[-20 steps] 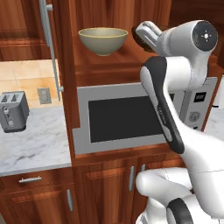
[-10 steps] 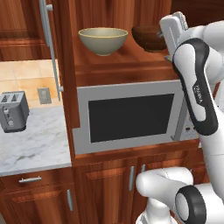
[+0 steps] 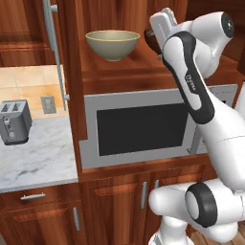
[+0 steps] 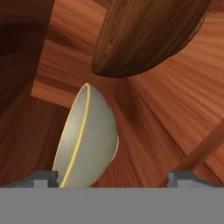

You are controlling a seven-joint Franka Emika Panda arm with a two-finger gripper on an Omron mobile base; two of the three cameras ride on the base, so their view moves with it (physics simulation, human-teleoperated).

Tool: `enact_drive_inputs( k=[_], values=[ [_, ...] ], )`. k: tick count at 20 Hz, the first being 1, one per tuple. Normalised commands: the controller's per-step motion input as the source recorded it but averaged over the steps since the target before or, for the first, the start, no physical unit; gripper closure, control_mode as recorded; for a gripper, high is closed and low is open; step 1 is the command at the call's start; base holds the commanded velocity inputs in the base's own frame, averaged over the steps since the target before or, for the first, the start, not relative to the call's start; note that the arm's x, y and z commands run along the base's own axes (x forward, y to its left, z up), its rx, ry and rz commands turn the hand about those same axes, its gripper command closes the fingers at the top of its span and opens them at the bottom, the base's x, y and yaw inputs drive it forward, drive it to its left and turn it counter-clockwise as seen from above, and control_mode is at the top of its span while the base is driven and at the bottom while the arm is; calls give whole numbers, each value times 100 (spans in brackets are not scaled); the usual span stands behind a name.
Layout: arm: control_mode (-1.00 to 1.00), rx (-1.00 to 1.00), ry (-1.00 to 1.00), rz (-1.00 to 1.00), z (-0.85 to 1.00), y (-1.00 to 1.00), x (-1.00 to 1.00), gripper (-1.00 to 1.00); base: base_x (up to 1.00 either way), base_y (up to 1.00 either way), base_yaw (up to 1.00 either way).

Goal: Pick up the bowls from the cabinet and place each bowl in front of a stool on the dining counter.

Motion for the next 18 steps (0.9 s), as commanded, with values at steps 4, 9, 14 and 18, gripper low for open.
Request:
enact_drive_inputs(
  k=[4, 9, 14, 18],
  values=[
    [-100, 0, 1, 1, 0, 17, 54, -100, 0, 0, 0],
    [-100, 0, 7, 0, 0, 6, 69, -100, 0, 0, 0],
    [-100, 0, 8, 0, 0, 21, 81, -100, 0, 0, 0],
    [-100, 0, 8, 0, 0, 33, 86, -100, 0, 0, 0]
  ],
)
